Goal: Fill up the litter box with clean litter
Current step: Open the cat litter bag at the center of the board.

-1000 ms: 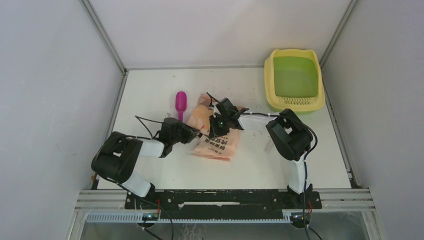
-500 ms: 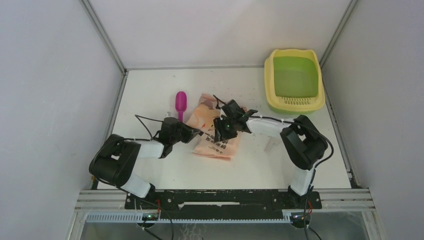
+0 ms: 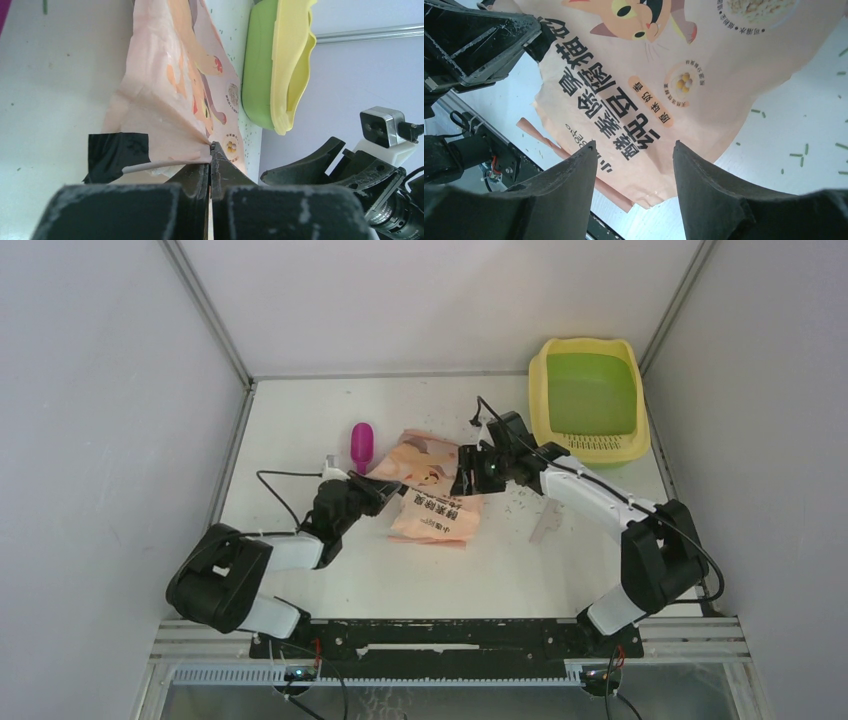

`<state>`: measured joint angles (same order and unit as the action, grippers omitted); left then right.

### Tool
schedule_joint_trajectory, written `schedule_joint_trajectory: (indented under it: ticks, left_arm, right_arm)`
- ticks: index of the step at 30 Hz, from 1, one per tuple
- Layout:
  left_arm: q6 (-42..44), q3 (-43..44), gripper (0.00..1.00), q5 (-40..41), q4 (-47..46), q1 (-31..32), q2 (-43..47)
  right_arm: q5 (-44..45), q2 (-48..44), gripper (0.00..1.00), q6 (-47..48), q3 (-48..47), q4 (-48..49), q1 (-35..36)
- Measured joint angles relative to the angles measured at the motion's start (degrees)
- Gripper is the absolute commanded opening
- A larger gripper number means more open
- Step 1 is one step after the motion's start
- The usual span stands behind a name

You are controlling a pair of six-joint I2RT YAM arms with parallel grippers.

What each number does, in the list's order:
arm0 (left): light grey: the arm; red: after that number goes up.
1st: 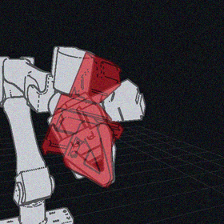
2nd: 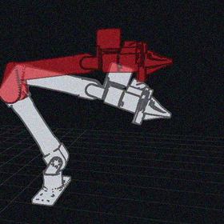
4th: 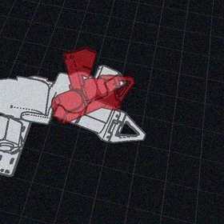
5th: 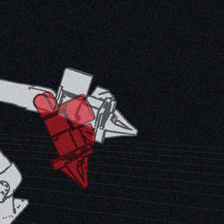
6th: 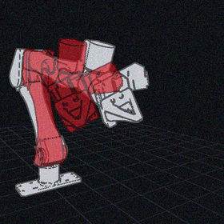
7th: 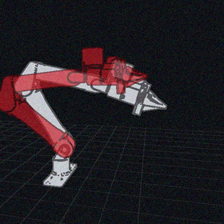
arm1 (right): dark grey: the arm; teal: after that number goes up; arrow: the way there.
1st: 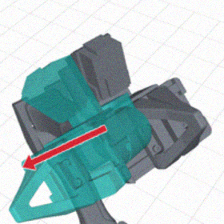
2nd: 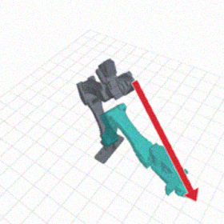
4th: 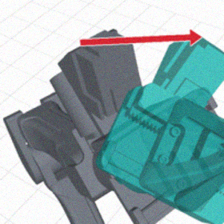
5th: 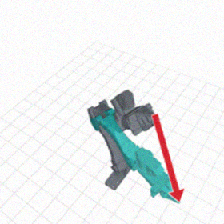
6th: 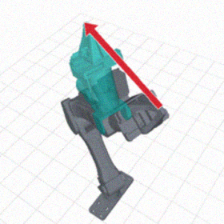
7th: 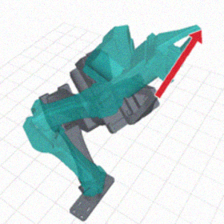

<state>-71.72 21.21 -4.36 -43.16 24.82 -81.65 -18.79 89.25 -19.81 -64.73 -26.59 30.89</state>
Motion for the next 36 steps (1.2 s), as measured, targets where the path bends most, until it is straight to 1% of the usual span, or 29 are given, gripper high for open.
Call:
schedule_joint_trajectory:
  ticks: [2,3,5,6,7,11,21,23,24,27,30,32,36]
  left_arm:
    - [-0.39,-0.98,0.01,1.07,-2.62,0.7,-0.44]
    - [-0.57,-1.33,0.09,1.42,-4.11,1.09,-1.03]
    - [-0.96,-1.6,0.27,1.7,-6.05,1.6,-2.4]
    - [-1.53,-1.62,0.33,1.77,-6.93,1.77,-3.23]
    - [-1.99,-1.62,0.36,1.73,-7.65,1.88,-4.04]
    - [-3.32,-2.08,0.37,1.79,-9.79,2.12,-6.25]
    - [-5.07,-3.21,0.35,2.25,-12.5,2.19,-9.42]
    - [-5.53,-3.21,0.33,2.45,-12.46,2.23,-10.19]
    - [-5.86,-3.21,0.31,2.67,-12.39,2.32,-10.38]
    - [-5.95,-3.08,0.18,3.26,-11.76,2.73,-10.62]
    - [-5.88,-2.71,0.07,4.33,-10.6,3.21,-11.1]
    - [-5.64,-1.97,0.05,4.68,-9.31,3.34,-11.74]
    - [-4.9,-0.33,0.03,5.27,-7.1,3.61,-11.96]
  right_arm:
    - [-0.04,-0.92,0.65,0.02,0.46,-0.35,0.0]
    - [-0.15,-1.36,0.65,0.04,0.87,-0.55,0.0]
    - [-0.24,-1.77,0.65,0.09,1.79,-0.81,0.0]
    - [-0.26,-1.79,0.66,0.11,2.19,-0.96,-0.02]
    - [-0.26,-1.81,0.66,0.13,2.62,-1.07,-0.02]
    - [-0.5,-1.79,0.66,0.17,4.5,-1.11,-0.02]
    - [-0.74,-0.35,0.66,0.07,5.31,0.81,-0.13]
    - [-0.15,2.01,0.63,0.02,4.63,1.05,-0.17]
    - [0.22,3.5,0.61,0.02,4.02,1.05,-0.2]
    - [0.48,7.96,0.55,-0.02,1.79,1.2,-0.28]
    - [0.7,11.52,0.49,-0.07,0.83,1.62,-0.24]
    - [0.79,13.27,0.48,-0.11,0.79,1.81,-0.11]
    - [1.01,16.02,0.46,-0.26,0.79,2.08,0.0]
